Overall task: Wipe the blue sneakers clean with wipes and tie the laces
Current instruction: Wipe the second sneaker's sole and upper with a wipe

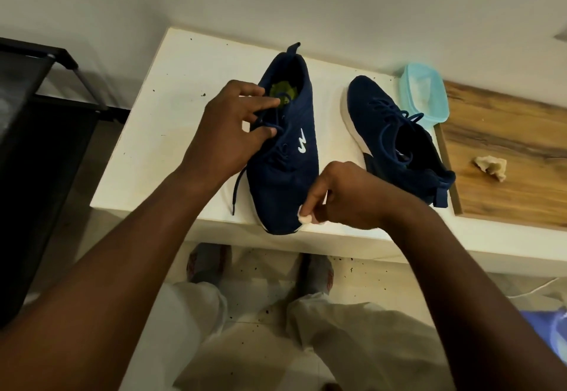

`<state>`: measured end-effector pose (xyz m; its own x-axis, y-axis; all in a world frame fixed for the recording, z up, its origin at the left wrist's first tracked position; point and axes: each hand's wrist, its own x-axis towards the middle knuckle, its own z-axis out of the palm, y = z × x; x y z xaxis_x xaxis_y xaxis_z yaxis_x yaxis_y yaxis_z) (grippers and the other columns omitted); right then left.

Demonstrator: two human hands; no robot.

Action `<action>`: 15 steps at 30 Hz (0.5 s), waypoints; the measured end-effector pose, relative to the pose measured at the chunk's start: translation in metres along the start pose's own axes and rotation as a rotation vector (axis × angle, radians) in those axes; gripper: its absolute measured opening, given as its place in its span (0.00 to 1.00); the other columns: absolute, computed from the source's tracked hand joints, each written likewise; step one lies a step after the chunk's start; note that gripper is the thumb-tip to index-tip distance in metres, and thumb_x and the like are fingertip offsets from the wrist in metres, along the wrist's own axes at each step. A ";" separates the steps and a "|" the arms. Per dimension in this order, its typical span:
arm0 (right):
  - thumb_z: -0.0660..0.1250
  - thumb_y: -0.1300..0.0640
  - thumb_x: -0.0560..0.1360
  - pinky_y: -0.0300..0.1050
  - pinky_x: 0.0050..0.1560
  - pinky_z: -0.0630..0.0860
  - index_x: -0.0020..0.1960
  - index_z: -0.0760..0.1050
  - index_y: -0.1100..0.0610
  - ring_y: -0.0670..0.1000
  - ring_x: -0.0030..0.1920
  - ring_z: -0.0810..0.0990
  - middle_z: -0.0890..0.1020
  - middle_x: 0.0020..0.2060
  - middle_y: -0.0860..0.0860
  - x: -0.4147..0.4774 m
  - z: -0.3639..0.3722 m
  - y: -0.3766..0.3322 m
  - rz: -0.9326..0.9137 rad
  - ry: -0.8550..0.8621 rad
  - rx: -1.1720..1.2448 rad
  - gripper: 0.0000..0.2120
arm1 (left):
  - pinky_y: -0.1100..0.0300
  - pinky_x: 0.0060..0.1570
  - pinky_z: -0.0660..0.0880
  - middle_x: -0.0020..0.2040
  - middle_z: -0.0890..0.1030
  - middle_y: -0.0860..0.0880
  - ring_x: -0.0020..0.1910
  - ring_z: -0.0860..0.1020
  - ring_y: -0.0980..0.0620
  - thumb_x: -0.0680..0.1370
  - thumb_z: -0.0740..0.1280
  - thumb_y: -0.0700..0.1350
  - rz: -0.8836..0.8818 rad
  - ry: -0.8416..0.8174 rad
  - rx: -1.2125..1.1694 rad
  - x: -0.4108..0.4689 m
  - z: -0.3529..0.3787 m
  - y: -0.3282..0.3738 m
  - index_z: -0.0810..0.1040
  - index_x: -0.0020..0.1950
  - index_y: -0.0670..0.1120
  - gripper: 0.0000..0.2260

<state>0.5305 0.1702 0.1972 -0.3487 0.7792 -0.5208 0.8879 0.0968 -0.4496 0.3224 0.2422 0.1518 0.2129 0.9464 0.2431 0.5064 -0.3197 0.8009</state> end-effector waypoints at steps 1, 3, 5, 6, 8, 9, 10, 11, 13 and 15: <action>0.73 0.62 0.74 0.28 0.44 0.72 0.49 0.86 0.48 0.40 0.42 0.79 0.85 0.45 0.41 -0.002 0.004 0.003 -0.002 0.029 0.021 0.10 | 0.74 0.51 0.74 0.66 0.75 0.51 0.51 0.80 0.55 0.74 0.78 0.43 0.000 -0.002 0.005 0.000 0.001 -0.001 0.82 0.66 0.52 0.21; 0.72 0.62 0.73 0.36 0.45 0.76 0.50 0.86 0.49 0.43 0.43 0.80 0.85 0.47 0.45 0.003 0.011 0.011 -0.001 0.268 0.003 0.10 | 0.74 0.51 0.74 0.65 0.74 0.51 0.52 0.79 0.55 0.74 0.78 0.44 -0.007 -0.015 0.009 0.000 0.002 -0.002 0.81 0.66 0.54 0.21; 0.70 0.61 0.75 0.45 0.46 0.78 0.52 0.85 0.51 0.49 0.44 0.81 0.84 0.47 0.49 0.016 0.013 0.019 0.037 0.597 -0.069 0.10 | 0.74 0.51 0.74 0.65 0.73 0.52 0.53 0.79 0.55 0.74 0.78 0.45 -0.021 -0.023 0.020 0.000 0.001 -0.003 0.81 0.66 0.55 0.21; 0.69 0.61 0.76 0.46 0.46 0.78 0.53 0.85 0.52 0.51 0.45 0.81 0.83 0.47 0.50 0.022 0.013 0.020 0.066 0.695 -0.079 0.10 | 0.73 0.51 0.73 0.65 0.72 0.52 0.53 0.78 0.55 0.74 0.78 0.45 -0.028 -0.025 0.021 -0.001 0.001 -0.003 0.80 0.66 0.55 0.22; 0.69 0.62 0.77 0.36 0.45 0.74 0.55 0.84 0.53 0.49 0.46 0.81 0.83 0.48 0.49 0.027 0.016 0.019 0.123 0.675 0.020 0.10 | 0.72 0.53 0.73 0.64 0.72 0.51 0.55 0.78 0.55 0.73 0.79 0.46 -0.040 -0.038 0.005 -0.001 0.000 -0.004 0.80 0.67 0.56 0.23; 0.70 0.63 0.76 0.31 0.45 0.72 0.54 0.85 0.53 0.46 0.45 0.80 0.83 0.48 0.47 0.024 0.019 0.017 0.113 0.578 0.072 0.10 | 0.73 0.53 0.72 0.64 0.71 0.51 0.55 0.78 0.54 0.72 0.79 0.46 -0.046 -0.046 -0.003 -0.002 0.000 -0.004 0.80 0.68 0.56 0.24; 0.72 0.64 0.75 0.27 0.44 0.70 0.53 0.86 0.53 0.42 0.44 0.80 0.84 0.48 0.47 0.019 0.022 0.013 0.067 0.463 0.104 0.10 | 0.74 0.53 0.71 0.64 0.71 0.51 0.56 0.77 0.55 0.72 0.80 0.47 -0.050 -0.054 -0.004 -0.002 -0.001 -0.004 0.79 0.68 0.56 0.26; 0.74 0.64 0.74 0.25 0.44 0.71 0.52 0.86 0.53 0.39 0.42 0.79 0.86 0.48 0.47 0.010 0.027 0.007 -0.001 0.355 0.130 0.10 | 0.74 0.53 0.70 0.65 0.70 0.52 0.56 0.77 0.55 0.71 0.80 0.47 -0.050 -0.060 0.002 -0.002 -0.001 -0.004 0.79 0.69 0.55 0.27; 0.76 0.64 0.72 0.25 0.44 0.73 0.51 0.86 0.53 0.36 0.40 0.80 0.86 0.47 0.46 -0.005 0.033 -0.002 -0.103 0.215 0.184 0.11 | 0.71 0.55 0.72 0.66 0.70 0.51 0.57 0.77 0.55 0.70 0.81 0.47 -0.047 -0.069 0.025 -0.003 0.000 -0.004 0.78 0.70 0.54 0.29; 0.77 0.63 0.71 0.29 0.45 0.75 0.52 0.86 0.52 0.38 0.41 0.80 0.85 0.48 0.46 -0.005 0.036 -0.001 -0.131 0.250 0.152 0.11 | 0.64 0.58 0.75 0.68 0.69 0.50 0.60 0.76 0.54 0.70 0.81 0.48 -0.054 -0.082 0.025 -0.004 0.001 0.000 0.77 0.71 0.54 0.31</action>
<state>0.5205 0.1440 0.1747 -0.3558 0.8959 -0.2659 0.7790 0.1272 -0.6139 0.3219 0.2383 0.1503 0.2519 0.9555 0.1539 0.5395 -0.2706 0.7973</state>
